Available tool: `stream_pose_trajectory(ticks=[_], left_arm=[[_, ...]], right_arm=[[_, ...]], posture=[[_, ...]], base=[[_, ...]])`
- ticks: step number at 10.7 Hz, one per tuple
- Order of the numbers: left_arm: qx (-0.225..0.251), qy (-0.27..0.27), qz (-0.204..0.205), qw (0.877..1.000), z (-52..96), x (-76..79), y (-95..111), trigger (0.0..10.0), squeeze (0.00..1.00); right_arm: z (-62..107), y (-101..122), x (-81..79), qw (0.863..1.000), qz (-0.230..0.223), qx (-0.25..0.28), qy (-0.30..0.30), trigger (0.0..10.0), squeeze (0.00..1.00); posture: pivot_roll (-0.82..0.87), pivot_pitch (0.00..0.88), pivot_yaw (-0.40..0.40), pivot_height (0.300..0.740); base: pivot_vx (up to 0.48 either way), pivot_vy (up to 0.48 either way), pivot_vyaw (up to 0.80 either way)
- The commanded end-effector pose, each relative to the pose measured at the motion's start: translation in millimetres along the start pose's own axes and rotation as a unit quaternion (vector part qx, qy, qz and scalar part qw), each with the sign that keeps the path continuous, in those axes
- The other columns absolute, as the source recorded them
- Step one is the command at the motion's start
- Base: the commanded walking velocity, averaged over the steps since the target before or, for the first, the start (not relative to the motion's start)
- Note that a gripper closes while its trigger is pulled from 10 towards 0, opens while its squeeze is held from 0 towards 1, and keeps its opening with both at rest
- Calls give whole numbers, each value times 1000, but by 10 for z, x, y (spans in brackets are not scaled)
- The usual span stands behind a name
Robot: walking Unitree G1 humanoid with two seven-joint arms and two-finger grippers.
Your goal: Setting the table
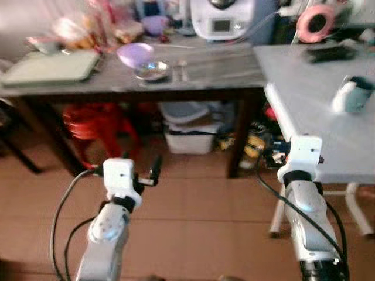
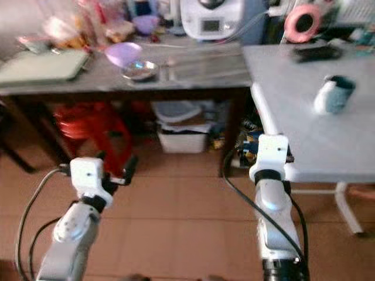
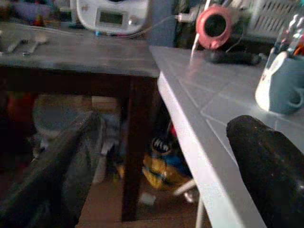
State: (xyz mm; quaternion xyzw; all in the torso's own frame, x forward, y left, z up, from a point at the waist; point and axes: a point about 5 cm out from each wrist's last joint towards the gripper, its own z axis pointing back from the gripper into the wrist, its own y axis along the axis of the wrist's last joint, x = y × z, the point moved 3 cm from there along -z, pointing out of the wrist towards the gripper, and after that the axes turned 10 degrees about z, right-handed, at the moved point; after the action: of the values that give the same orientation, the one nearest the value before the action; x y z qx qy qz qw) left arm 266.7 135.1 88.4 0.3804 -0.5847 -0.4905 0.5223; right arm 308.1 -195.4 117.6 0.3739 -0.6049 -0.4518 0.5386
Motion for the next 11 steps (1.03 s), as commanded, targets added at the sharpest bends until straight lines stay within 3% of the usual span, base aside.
stream_pose_trajectory(ticks=[1,2,4,5,8,11], left_arm=[[-5,10,-1,1000,0,-48,7,10000,0],[-13,16,-3,1000,-11,-55,-13,10000,0],[-16,17,-5,1000,-33,-64,7,10000,0],[-15,13,-9,1000,-39,-55,21,10000,0],[-15,-2,-17,1000,-59,9,25,10000,0],[-16,-3,-20,1000,-82,4,38,10000,0]], right_arm=[[-34,75,-69,1000,-10,4,9,10000,0],[-59,105,-82,1000,-1,10,7,10000,0],[-52,136,-126,999,-39,15,12,10000,0],[-43,159,-138,999,-22,23,14,10000,0],[-45,239,-194,998,-30,40,35,10000,0],[-83,347,-236,997,-20,63,44,10000,0]], posture=[[-19,0,62,740],[-18,0,63,740],[-18,0,68,740],[-19,0,69,740],[-23,0,73,740],[-19,0,71,740]], base=[[0,-465,0],[0,-461,0],[0,-463,0],[0,-454,0],[318,-354,0],[454,0,0]])
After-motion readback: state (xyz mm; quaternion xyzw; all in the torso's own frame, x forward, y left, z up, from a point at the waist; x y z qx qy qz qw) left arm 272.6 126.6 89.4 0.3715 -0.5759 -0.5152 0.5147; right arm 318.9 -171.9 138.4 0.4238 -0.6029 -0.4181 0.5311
